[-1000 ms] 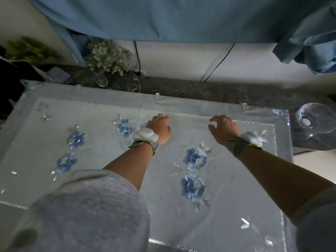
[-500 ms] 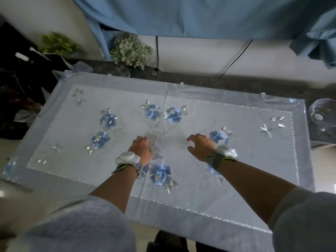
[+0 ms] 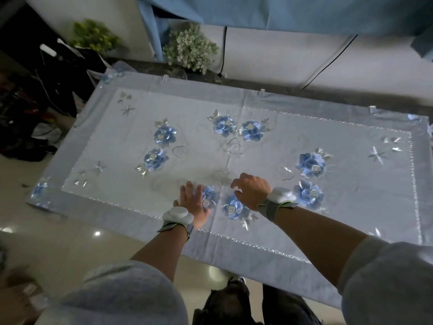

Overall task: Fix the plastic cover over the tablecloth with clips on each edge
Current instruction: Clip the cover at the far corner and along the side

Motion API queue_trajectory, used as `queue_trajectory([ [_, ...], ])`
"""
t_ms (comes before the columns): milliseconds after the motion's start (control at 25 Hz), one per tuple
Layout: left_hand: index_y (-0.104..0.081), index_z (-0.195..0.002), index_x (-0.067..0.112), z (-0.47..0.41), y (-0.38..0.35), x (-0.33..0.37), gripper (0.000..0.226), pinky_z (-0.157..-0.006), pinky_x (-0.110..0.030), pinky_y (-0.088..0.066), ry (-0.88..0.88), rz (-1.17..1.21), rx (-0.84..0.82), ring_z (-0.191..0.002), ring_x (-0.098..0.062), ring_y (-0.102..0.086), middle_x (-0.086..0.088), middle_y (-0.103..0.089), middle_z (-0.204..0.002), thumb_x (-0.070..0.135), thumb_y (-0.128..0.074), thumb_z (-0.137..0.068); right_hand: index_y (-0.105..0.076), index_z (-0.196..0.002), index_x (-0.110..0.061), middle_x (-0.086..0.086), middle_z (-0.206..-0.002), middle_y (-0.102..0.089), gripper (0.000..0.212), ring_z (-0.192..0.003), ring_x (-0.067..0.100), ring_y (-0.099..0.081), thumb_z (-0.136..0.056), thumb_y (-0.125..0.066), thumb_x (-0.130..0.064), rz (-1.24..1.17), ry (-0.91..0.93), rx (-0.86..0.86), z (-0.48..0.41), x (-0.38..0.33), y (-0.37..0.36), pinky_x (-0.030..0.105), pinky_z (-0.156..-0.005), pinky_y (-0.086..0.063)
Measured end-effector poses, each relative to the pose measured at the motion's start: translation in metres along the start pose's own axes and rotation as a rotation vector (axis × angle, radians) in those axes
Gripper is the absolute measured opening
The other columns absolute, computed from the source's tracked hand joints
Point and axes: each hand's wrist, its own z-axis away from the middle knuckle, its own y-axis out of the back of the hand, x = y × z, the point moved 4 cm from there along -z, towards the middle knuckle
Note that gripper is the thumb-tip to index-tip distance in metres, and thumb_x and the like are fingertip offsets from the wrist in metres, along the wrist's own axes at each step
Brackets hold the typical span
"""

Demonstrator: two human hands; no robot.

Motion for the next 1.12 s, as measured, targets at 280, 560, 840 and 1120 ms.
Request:
queue_trajectory([
  [280,0.005,-0.155,0.023,-0.001,-0.001,0.001,0.086,-0.117,-0.052,-0.017,-0.009,-0.015,-0.079,-0.15,-0.031,0.01,-0.009,0.017,-0.162,0.04,-0.052,-0.091,-0.065,-0.107,-0.027,0.002,-0.115,-0.058,0.026,-0.103,0.027,-0.061,-0.087,-0.059,-0.041,0.085,-0.077,-0.002,0.007,0.002,-0.009,0.03,-0.074,-0.039],
  [560,0.006,-0.155,0.019,-0.012,-0.007,0.0,0.094,-0.121,-0.048,-0.008,-0.013,-0.043,-0.124,-0.148,-0.04,0.011,-0.016,0.017,-0.16,0.037,-0.057,-0.088,-0.069,-0.097,-0.018,0.005,-0.113,-0.057,0.022,-0.098,0.027,-0.059,-0.087,-0.058,-0.034,0.059,-0.192,0.076,0.021,0.025,-0.006,0.033,-0.075,-0.049],
  [840,-0.022,-0.151,0.011,-0.015,0.029,0.011,0.069,-0.116,-0.042,-0.024,-0.05,-0.211,-0.283,-0.143,-0.037,-0.026,-0.02,-0.021,-0.157,0.045,-0.044,-0.095,-0.07,-0.095,-0.02,0.008,-0.107,-0.066,0.013,-0.095,0.031,-0.063,-0.084,-0.063,-0.022,-0.271,-0.425,0.177,0.055,0.071,0.014,0.034,-0.078,-0.05],
  [1120,-0.055,-0.128,0.01,-0.012,0.09,0.094,0.04,-0.099,-0.039,-0.044,-0.246,-0.182,-0.098,-0.121,-0.037,-0.052,-0.018,-0.051,-0.132,0.029,-0.048,-0.093,-0.061,-0.061,-0.011,0.01,-0.068,-0.06,0.054,-0.071,0.029,-0.058,-0.082,-0.058,-0.06,-0.514,-0.713,0.222,0.114,0.138,0.034,0.03,-0.062,-0.042],
])
